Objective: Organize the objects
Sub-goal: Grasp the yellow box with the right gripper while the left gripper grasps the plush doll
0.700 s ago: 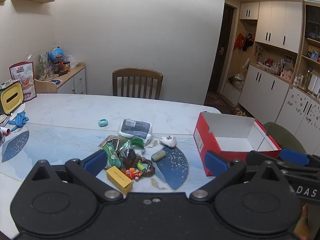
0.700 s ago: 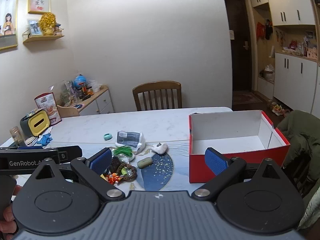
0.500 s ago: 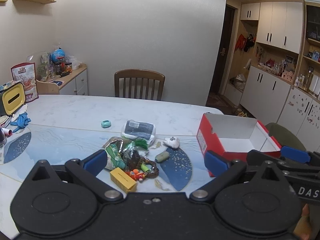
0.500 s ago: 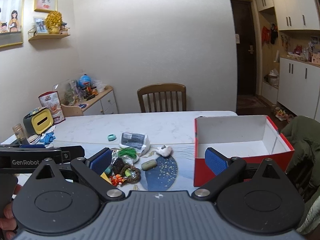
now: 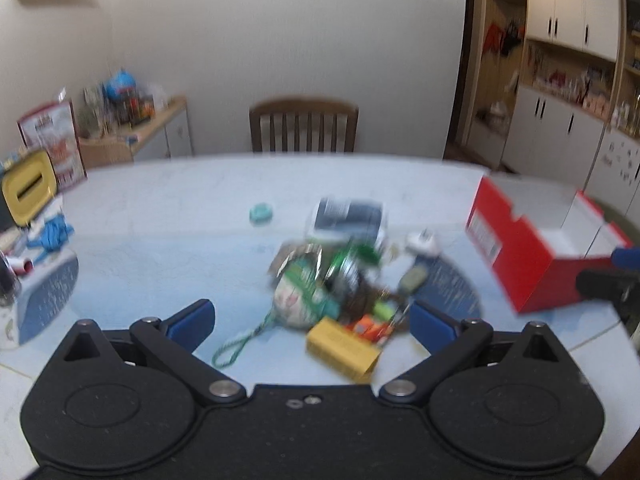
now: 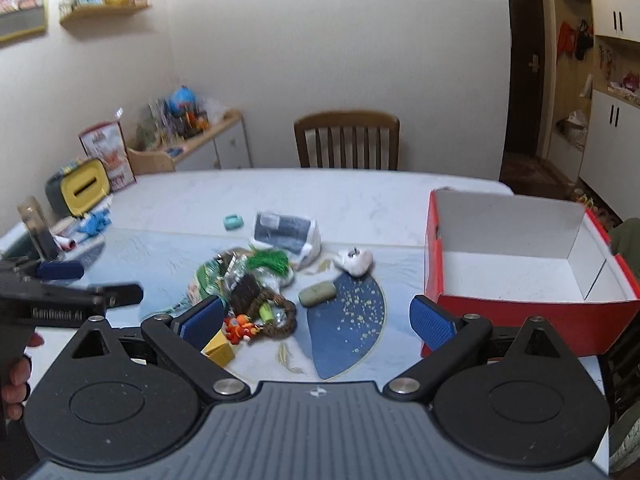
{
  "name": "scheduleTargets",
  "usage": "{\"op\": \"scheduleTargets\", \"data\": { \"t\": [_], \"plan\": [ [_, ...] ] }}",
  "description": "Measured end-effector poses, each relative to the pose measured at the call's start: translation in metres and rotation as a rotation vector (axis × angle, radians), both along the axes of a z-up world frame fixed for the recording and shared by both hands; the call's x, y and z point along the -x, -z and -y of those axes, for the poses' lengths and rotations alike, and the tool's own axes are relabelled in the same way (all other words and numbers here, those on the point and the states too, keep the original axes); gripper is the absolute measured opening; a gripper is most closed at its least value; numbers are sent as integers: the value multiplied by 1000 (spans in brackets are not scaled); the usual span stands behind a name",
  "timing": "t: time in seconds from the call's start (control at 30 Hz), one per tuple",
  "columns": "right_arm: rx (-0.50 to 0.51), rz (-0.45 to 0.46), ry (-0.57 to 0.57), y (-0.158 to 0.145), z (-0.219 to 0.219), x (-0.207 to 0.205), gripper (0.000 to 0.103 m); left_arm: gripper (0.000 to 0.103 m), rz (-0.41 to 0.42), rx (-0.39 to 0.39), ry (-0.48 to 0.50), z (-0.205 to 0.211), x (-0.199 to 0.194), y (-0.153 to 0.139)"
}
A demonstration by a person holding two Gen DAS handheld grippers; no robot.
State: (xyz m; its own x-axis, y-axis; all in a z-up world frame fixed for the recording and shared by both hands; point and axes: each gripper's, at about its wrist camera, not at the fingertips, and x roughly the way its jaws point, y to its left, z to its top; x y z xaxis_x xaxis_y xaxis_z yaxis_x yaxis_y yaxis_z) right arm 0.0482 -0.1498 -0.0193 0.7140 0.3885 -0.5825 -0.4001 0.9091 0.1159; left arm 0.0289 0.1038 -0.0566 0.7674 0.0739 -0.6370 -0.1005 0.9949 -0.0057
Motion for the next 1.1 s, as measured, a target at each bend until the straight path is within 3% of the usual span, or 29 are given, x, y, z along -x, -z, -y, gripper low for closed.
{"op": "scheduleTargets", "data": {
  "t": [0.23,0.47,0.8,1.1],
  "plan": [
    [20,-96,-127,24,-48,-24,100,100,-86,7,-4,-31,-28,38],
    [93,-122,-256,45,-99,-34,99,99,-117,31,43,-59,-60,50],
    [148,-204,-297,86,-139,-48,96,98,-155,44,174,-56,-105,69],
    [188,-233,-311,103,-158,-56,82,96,-186,20,270,-50,-122,84]
  ]
}}
